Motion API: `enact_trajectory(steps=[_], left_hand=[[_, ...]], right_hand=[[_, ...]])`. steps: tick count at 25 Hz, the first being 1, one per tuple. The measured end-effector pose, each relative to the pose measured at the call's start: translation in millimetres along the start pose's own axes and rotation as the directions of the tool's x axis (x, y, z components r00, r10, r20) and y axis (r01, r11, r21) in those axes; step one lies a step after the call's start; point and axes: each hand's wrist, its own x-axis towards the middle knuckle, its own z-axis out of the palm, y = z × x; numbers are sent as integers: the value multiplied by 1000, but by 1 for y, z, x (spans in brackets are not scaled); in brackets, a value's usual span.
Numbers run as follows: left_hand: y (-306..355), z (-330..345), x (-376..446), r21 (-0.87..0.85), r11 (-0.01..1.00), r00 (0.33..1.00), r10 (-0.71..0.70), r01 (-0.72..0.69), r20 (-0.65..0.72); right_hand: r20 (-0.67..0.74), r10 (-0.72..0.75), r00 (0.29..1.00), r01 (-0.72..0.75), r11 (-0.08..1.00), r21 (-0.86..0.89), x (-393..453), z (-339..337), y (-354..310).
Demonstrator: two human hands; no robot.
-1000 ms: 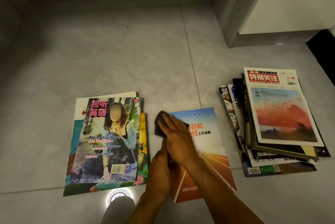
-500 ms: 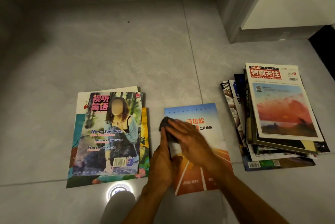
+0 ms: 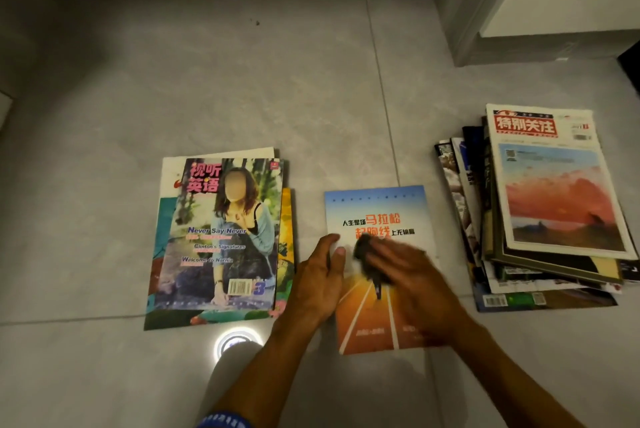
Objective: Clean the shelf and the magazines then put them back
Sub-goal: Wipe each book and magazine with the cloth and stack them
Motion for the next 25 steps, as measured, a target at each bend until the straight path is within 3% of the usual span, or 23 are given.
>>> enact_trajectory(steps=[1, 3, 4, 6, 8, 9, 11, 12, 13, 15, 17, 19, 21, 25], left_hand=[[-1, -1, -1, 28, 1000, 1000, 9, -9, -6], [-3, -1, -4, 37, 999, 1000, 9, -8, -17], [-5, 0, -5, 28, 1000, 1000, 4, -4, -19], [-5, 1, -4, 16, 1000, 1000, 9, -9, -14], [-6, 2, -3, 16, 1000, 1000, 13, -13, -5], [-7, 3, -3, 23, 1000, 1000, 8, -8, 0], [-9, 4, -2, 55, 998, 1000, -7, 7, 5], [-10, 5, -2, 68, 998, 1000, -12, 12, 5], [-12, 5, -2, 59, 998, 1000, -21, 21, 6], [-13, 6, -4, 27, 999, 999, -31, 31, 22], [-13, 6, -2, 12, 1000, 999, -19, 19, 41], [-12, 2, -1, -12, 1000, 998, -27, 27, 59], [-12, 0, 0, -4, 999, 998, -38, 38, 59], [-11, 2, -2, 60, 997, 998, -57, 55, 30]], right_hand=[[-149, 181, 972, -176, 983, 47, 0, -5, 10], [-241, 421, 874, -391, 906, 164, -8, 5, -10], [-250, 388, 887, -371, 922, 116, -15, 22, -35], [-213, 51, 976, -61, 997, -38, -43, 50, -81], [-120, -214, 969, 200, 972, -120, -59, 39, -71], [-94, -211, 973, 196, 970, -147, -59, 25, -52], [-179, 74, 981, -79, 997, -19, -56, 5, -17], [-191, 247, 950, -237, 969, 73, -54, 1, -12], [-187, 295, 937, -283, 955, 86, -52, 3, -18], [-99, 41, 994, -48, 996, -69, -59, 27, -46], [44, -170, 984, 172, 984, -44, -55, 29, -53], [6, -134, 991, 134, 990, 51, -15, 15, -33], [-42, 3, 999, 3, 988, 153, 41, 4, -17], [-77, 152, 985, -133, 969, 208, 115, -14, 21]])
